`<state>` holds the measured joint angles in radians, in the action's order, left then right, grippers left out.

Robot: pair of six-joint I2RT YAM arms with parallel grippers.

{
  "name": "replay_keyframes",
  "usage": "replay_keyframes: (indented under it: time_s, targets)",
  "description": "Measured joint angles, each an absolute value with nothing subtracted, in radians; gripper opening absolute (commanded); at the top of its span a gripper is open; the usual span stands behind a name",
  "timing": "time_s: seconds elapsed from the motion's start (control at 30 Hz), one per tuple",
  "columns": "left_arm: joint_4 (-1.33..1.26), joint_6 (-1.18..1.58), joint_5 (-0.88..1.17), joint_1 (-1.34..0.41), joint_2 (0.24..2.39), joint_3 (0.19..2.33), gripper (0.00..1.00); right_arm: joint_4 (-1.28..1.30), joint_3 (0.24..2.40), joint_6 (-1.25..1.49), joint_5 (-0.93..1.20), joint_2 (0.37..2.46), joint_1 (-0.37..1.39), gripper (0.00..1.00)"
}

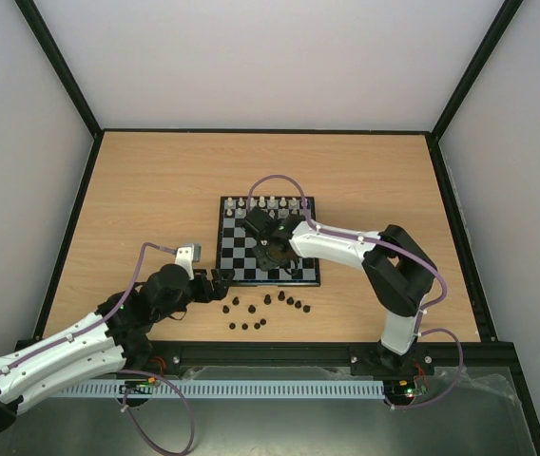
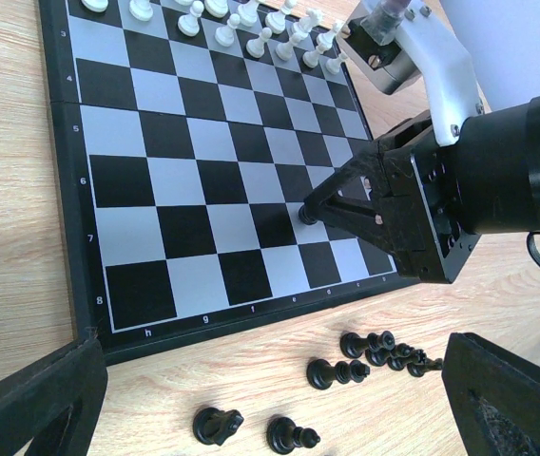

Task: Set up the chess pieces on the board
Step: Place the chess piece on the chessboard.

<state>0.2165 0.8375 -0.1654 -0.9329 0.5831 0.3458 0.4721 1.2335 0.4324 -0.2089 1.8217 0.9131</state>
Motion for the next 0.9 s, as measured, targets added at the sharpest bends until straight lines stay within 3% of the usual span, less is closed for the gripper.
replay_keyframes:
  time_s: [0.9]
  targets:
    - [0.216, 0.837, -0.166, -0.933, 0.605, 0.346, 0.99, 0.443, 1.216, 0.432, -0.215, 1.826, 0.903, 0.05]
